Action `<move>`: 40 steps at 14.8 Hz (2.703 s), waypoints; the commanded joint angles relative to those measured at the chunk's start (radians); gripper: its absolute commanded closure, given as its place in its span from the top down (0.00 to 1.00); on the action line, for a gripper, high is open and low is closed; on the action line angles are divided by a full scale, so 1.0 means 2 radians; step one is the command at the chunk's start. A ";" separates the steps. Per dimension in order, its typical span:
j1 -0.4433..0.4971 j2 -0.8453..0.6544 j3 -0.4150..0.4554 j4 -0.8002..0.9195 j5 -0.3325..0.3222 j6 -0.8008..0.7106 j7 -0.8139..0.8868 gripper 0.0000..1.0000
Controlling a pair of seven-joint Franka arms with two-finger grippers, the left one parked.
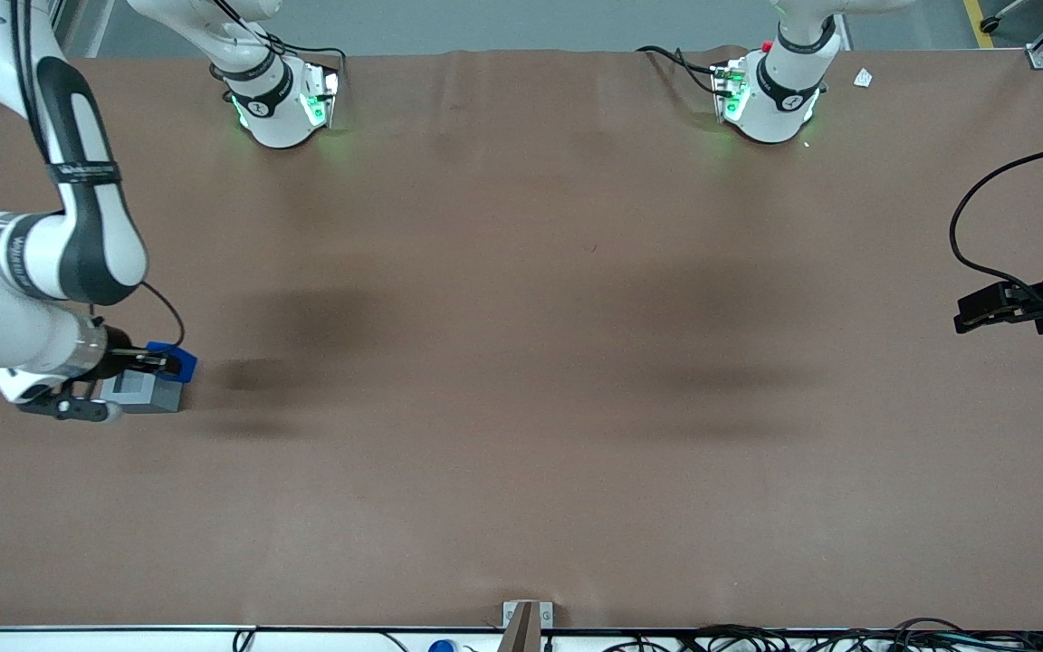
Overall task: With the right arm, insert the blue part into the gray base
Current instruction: 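Carry the blue block over the gray base's opening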
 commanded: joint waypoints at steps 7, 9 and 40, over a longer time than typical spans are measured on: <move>-0.058 0.045 0.005 0.060 0.002 -0.006 -0.072 0.00; -0.062 0.052 0.005 0.063 -0.002 -0.005 -0.093 0.00; -0.080 0.076 0.005 0.057 -0.003 0.002 -0.139 0.00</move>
